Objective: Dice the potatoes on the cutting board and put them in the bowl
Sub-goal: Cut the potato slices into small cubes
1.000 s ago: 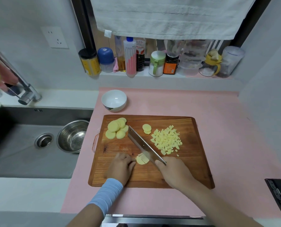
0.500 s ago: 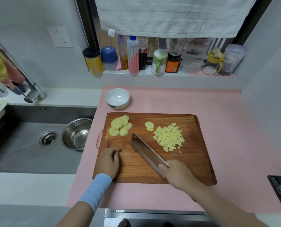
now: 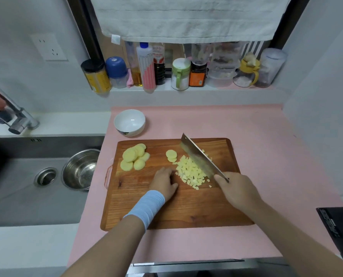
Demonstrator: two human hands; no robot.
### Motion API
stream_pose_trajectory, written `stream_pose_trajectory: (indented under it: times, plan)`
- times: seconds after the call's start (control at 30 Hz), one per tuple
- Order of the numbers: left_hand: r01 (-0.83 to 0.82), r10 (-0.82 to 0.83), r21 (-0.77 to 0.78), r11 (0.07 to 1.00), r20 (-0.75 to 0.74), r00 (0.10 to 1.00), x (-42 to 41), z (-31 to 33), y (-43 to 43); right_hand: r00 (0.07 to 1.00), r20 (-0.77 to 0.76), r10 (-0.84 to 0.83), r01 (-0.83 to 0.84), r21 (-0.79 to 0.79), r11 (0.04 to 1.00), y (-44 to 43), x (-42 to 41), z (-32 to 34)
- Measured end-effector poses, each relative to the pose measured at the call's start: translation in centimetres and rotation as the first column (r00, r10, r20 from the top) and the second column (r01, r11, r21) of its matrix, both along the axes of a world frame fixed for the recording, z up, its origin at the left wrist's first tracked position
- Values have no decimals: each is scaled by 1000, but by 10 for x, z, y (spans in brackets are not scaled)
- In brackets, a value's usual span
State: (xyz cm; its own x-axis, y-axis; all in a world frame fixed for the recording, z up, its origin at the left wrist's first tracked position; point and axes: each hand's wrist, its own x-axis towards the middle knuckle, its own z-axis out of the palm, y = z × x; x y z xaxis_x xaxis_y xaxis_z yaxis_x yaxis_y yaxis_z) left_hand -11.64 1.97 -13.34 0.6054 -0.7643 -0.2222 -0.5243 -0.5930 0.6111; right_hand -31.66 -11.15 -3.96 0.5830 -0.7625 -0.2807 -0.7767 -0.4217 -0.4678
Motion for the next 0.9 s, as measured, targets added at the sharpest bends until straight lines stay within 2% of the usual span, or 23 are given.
stream_pose_trajectory:
  times: [0.1, 0.23, 0.33, 0.43, 0.5, 0.6, 0.7, 0.83, 0.9]
  plan:
    - [-59, 57, -36, 998, -46, 997, -9, 3, -23, 999, 33, -15, 14, 23, 1000, -11, -2, 2]
    - [-80, 71, -44, 996, -180, 981, -12, 10, -44, 999, 55, -3, 0, 42, 999, -17, -7, -3]
    - [-95, 91, -36, 995, -115, 989, 7, 21, -47, 999, 54, 2, -6, 73, 997, -18, -6, -6]
    - [-189, 194, -131, 973, 27, 981, 38, 26, -47, 998, 57, -13, 8, 94, 996, -20, -1, -8]
    - [-94, 113, -147, 985, 129, 985, 55, 19, -50, 998, 58, -26, 19, 119, 993, -20, 3, -9]
    - [186, -187, 25, 982, 177, 966, 68, 11, -58, 998, 49, -41, 33, 148, 988, -20, 8, -14]
    - [300, -327, 171, 938, 161, 931, 73, 6, -65, 999, 31, -34, 29, 152, 988, -21, 13, -18]
    - [228, -234, 53, 972, 181, 955, 77, 5, -61, 999, 27, -25, 20, 153, 988, -18, 19, -19]
    - [108, -104, -19, 994, 139, 985, 74, 7, -52, 999, 26, -19, 15, 154, 988, -15, 21, -19]
